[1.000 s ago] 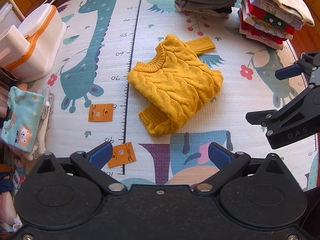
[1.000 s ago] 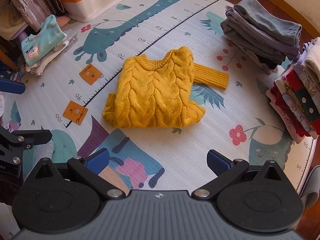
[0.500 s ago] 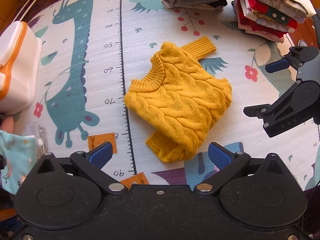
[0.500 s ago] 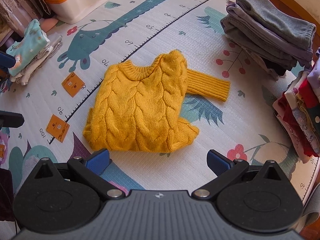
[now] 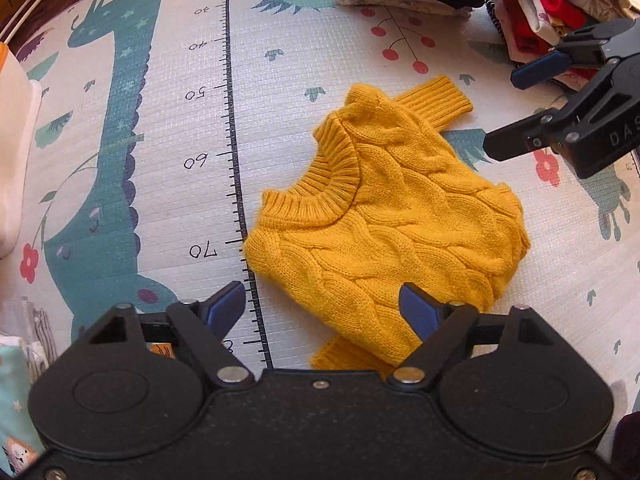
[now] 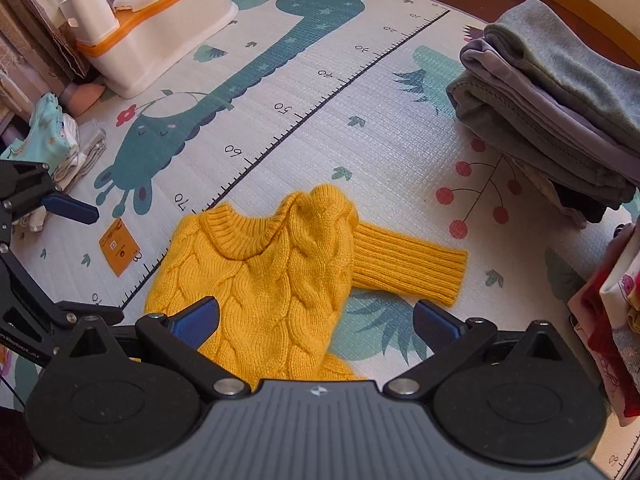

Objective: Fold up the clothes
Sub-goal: 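Move both grippers toward the yellow sweater's collar, then grasp the sweater collar with the left gripper while the right gripper grasps it too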

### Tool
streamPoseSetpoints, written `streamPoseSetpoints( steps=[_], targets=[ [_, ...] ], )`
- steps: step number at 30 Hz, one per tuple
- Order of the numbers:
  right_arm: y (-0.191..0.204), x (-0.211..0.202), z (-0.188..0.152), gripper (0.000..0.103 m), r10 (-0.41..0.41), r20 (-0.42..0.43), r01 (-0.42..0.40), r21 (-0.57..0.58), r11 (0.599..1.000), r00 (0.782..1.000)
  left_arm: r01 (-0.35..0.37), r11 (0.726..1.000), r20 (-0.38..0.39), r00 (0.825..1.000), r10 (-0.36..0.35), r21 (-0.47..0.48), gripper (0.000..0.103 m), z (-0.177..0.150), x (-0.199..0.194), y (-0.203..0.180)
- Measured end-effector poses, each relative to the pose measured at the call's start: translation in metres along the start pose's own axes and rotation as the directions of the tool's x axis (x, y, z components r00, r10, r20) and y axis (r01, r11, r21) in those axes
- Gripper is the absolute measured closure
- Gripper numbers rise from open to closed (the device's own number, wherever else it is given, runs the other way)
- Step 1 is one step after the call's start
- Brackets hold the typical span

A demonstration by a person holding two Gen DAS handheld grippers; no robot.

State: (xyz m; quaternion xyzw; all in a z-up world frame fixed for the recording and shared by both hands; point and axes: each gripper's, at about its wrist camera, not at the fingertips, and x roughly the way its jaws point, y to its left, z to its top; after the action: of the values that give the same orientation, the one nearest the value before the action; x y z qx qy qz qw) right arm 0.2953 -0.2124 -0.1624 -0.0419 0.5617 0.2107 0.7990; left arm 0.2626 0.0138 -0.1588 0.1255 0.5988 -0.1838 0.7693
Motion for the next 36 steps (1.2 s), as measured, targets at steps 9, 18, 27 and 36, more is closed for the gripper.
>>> streamPoseSetpoints(
  steps=[9,18,27,36],
  targets=[
    [-0.007,0.056,0.024,0.021,0.017,0.004,-0.017,-0.056,0.998,1.0,0.056,0.995,0.038,0.998,-0.053,-0.076,0.041,0.011,0.039,0.055],
    [-0.007,0.096,0.032,0.021,0.035,0.062,-0.026,-0.14,0.99,0.997,0.134,0.989,0.035,0.991,-0.132,-0.068,0.041,0.02,0.075,0.079],
    [-0.012,0.123,0.047,0.021,0.077,0.101,-0.059,-0.171,0.984,0.992,0.184,0.98,0.006,0.983,-0.184,-0.081,0.041,0.024,0.101,0.077],
    [-0.025,0.13,0.045,0.063,0.171,0.061,-0.164,-0.108,0.981,0.983,0.188,0.982,0.009,0.982,-0.188,-0.029,0.07,0.026,0.101,0.058]
  ],
)
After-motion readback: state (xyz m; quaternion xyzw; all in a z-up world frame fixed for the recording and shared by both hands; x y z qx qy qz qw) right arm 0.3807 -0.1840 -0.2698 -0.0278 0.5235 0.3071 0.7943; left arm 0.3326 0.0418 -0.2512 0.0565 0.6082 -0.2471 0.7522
